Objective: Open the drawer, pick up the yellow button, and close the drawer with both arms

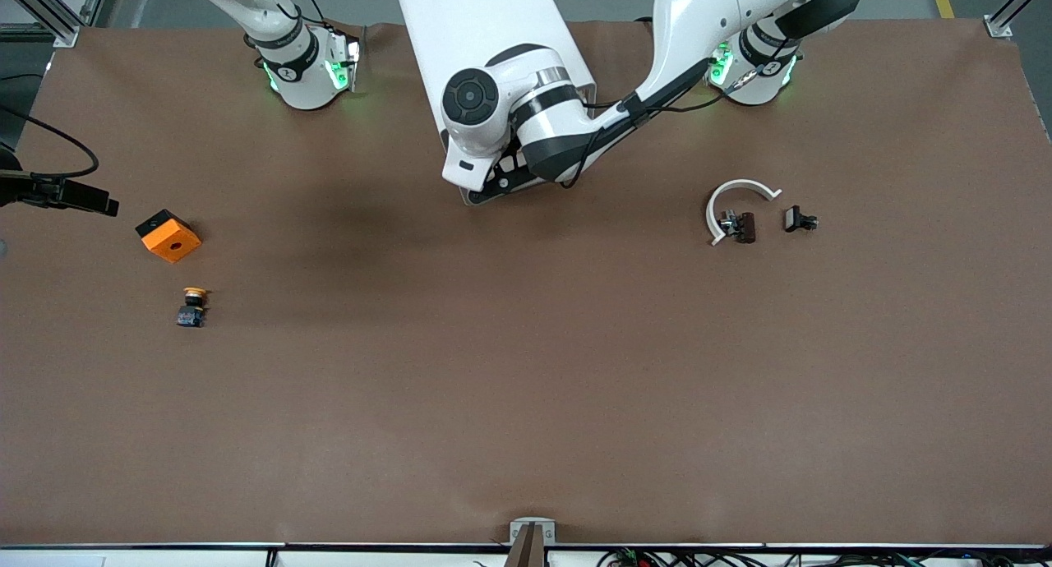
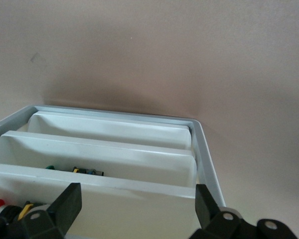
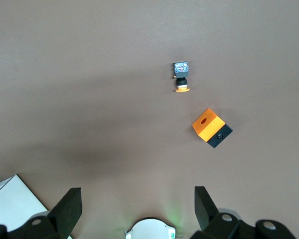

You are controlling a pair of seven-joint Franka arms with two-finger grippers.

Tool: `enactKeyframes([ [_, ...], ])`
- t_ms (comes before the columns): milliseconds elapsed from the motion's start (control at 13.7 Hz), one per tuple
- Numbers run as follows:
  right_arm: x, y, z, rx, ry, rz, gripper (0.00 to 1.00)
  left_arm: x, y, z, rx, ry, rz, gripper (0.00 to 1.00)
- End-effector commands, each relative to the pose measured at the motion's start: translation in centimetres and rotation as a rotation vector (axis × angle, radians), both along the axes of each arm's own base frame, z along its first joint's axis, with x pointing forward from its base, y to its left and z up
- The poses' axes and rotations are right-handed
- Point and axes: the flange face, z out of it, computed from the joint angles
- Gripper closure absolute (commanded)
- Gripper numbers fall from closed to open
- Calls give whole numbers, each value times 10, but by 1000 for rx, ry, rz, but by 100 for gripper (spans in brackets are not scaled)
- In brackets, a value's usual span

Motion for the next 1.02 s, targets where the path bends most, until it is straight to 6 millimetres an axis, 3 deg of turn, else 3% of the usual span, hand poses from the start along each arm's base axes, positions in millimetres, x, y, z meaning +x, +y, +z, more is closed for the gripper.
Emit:
enactKeyframes([
  [0, 0, 2, 14, 22, -22, 74, 0, -15, -12, 5, -10, 60, 52, 0],
  [291, 6, 7, 29, 0, -78, 81, 0, -27, -18, -6, 20, 79, 78, 0],
  [729, -10, 9, 34, 10, -70, 74, 0, -27, -19, -13, 34, 90, 101, 0],
  [874, -18, 9, 47, 9, -101, 74, 0, -24, -18, -11, 32, 86, 105, 0],
  [947, -30, 10, 68, 4, -140, 79, 0, -21, -16, -11, 31, 86, 108, 0],
])
